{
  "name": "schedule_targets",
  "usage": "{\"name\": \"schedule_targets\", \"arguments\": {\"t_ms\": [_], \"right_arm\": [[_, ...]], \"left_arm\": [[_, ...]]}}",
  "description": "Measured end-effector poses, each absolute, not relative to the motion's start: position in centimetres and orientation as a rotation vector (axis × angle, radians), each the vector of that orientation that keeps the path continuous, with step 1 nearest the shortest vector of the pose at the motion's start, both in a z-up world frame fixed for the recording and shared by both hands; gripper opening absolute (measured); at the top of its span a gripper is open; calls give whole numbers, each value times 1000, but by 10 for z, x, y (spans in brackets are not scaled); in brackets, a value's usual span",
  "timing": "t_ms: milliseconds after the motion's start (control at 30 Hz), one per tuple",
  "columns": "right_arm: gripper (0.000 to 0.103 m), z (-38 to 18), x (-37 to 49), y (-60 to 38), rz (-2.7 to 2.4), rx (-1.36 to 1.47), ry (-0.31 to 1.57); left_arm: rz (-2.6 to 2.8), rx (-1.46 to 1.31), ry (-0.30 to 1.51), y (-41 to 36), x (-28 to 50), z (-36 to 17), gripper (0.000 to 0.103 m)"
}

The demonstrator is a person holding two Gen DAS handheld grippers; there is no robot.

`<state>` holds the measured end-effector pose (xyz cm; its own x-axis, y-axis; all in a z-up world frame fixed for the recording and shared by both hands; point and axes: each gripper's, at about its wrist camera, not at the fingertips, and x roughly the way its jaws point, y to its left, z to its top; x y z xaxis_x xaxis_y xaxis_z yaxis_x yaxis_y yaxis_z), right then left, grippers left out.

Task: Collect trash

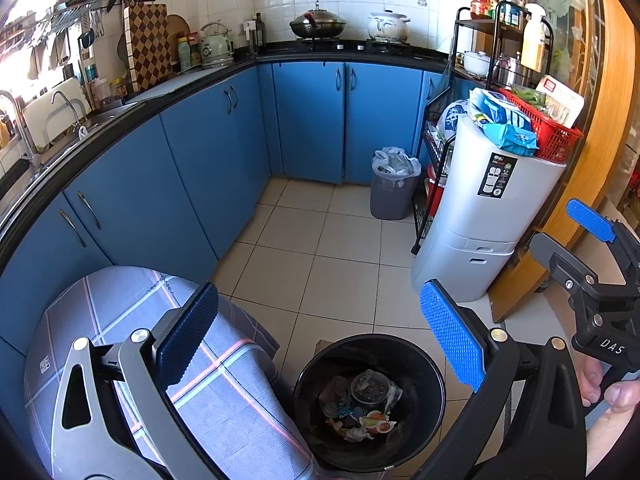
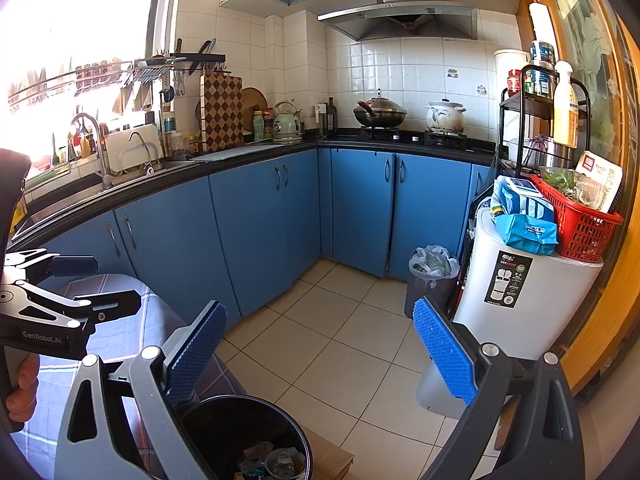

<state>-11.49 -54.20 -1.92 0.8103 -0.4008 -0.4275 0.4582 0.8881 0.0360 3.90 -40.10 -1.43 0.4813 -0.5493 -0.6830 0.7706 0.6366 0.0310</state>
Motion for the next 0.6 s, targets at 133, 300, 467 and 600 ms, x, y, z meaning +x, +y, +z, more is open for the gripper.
{"name": "schedule_targets", "arguments": {"t_ms": [133, 300, 467, 600], "right_arm": [[92, -19, -115, -543, -460, 139, 425], [92, -19, -115, -543, -460, 141, 425], [92, -20, -116, -543, -457, 140, 425], [92, -19, -116, -543, -458, 140, 425]], "left_arm": [[-830, 353, 692, -401, 39, -14, 99], [-820, 364, 694, -402, 40, -15, 99], [-819, 373, 711, -404, 41, -19, 99], [-821, 367, 706, -403, 41, -19, 99]]}}
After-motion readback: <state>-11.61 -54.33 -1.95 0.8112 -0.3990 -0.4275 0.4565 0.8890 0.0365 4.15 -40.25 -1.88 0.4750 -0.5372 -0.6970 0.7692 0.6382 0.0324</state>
